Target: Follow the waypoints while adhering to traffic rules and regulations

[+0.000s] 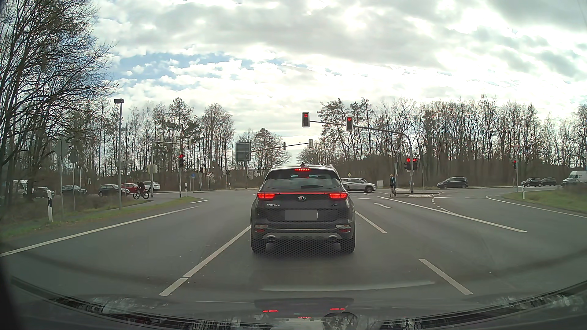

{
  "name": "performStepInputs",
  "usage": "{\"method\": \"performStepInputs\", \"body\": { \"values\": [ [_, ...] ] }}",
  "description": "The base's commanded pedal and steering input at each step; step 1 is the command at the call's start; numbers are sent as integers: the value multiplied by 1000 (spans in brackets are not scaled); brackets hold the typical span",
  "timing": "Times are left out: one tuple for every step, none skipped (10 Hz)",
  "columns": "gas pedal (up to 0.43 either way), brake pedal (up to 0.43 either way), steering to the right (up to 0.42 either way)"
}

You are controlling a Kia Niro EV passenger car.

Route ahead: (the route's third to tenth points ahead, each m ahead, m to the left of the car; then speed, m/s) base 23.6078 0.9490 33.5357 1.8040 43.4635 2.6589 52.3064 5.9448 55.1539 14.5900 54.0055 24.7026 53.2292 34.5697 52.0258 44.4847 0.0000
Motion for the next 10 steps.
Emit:
{"method": "performStepInputs", "body": {
  "values": [
    [0,299,-1],
    [0,299,-1],
    [0,293,-2],
    [0,293,-1],
    [0,293,-1],
    [0,299,-1],
    [0,299,-1],
    [0,299,-1],
    [0,299,-1],
    [0,293,-1]
  ]
}}
